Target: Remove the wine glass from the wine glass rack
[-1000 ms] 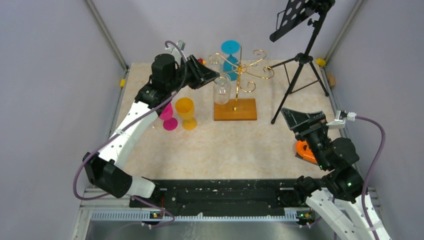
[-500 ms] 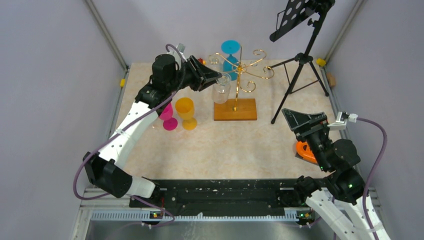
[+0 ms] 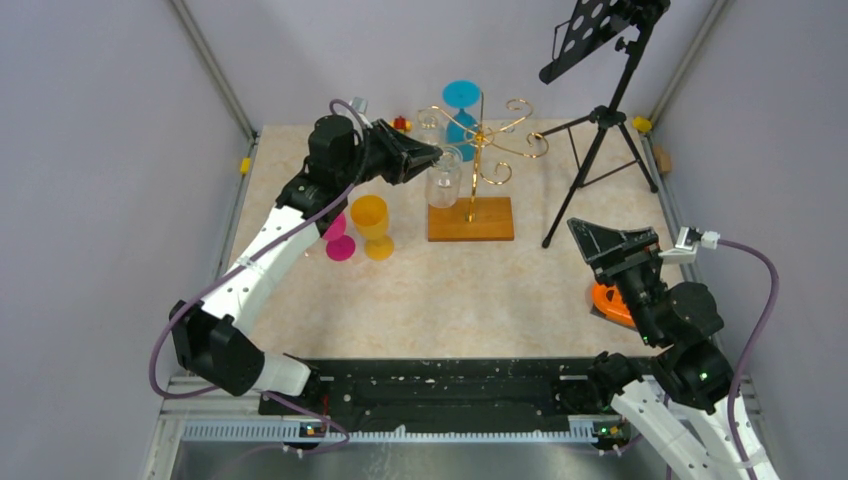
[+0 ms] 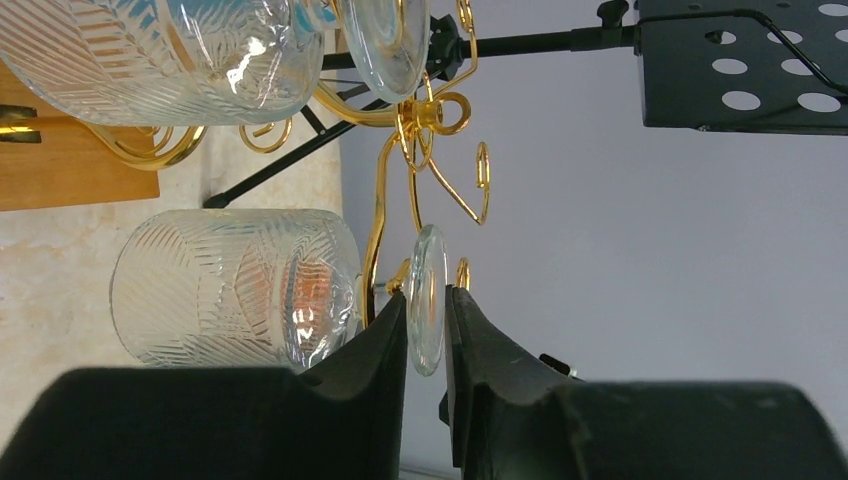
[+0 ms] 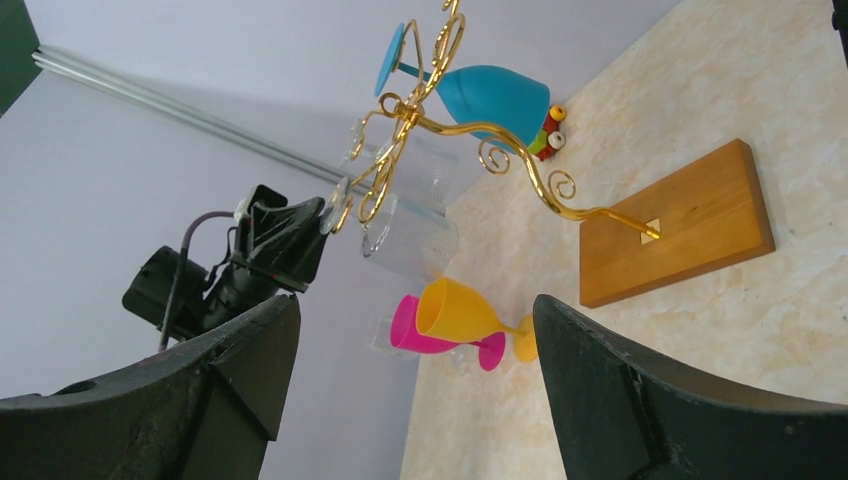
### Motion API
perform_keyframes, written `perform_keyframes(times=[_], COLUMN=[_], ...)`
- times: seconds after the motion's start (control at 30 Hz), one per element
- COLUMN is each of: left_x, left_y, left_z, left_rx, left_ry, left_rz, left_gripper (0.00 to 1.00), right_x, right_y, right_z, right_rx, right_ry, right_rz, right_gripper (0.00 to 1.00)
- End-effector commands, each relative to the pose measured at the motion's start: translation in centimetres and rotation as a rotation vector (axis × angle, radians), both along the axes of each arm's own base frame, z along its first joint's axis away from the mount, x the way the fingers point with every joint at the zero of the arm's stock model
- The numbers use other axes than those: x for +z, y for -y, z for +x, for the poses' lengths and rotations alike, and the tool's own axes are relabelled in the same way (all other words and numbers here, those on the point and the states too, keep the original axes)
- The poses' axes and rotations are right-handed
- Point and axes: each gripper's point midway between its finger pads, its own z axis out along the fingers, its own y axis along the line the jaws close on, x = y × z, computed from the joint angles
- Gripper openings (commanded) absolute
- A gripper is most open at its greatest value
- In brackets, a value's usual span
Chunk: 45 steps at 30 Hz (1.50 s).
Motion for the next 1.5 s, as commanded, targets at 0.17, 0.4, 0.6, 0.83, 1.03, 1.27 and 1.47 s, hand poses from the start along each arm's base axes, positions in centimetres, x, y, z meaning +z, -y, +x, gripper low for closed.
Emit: perform_keyframes(times=[0.17,0.4,0.6,0.83,1.03,1.27,1.47], left_x=[1.4,3.8,5.6,6.6,6.1,5.2,6.0], left_y=[0.2,0.0,-0.8,-2.1,-2.3,-2.8,-3.4], left_z=[-0.5,-1.0,-2.0,-2.3,-2.1,-0.5,-0.1], left_rx=[-0.029,-0.035,-0.013,0.026,0.040,0.093,0.132], left_ry=[0.083,0.165,0.198,0.224,0.209,0.214,0.248], left_rz=[-0.011,-0.019,-0.062,-0.064,-0.054,-0.023,-0.013], left_gripper=[0.00,0.00,0.00,0.00,0.00,0.00,0.00], right_x=[0.7,0.8,0.7,0.5,0.6,0.6,1.1], right_y=[0.4,0.6,0.8,0.6,0.6,0.6,0.8], right_z=[-0.1,-0.3,-0.2,-0.1,-0.2,-0.1,-0.3], right_rx=[-0.014,-0.024,-0.033,-0.025,-0.024,-0.026,-0.032], right_ry=[0.025,0.026,0.022,0.017,0.016,0.017,0.029], right_rz=[0.004,0.011,0.013,0.028,0.032,0.034,0.029], right_gripper=[0.88,0.88,0.88,0.87,0.88,0.87,0.87])
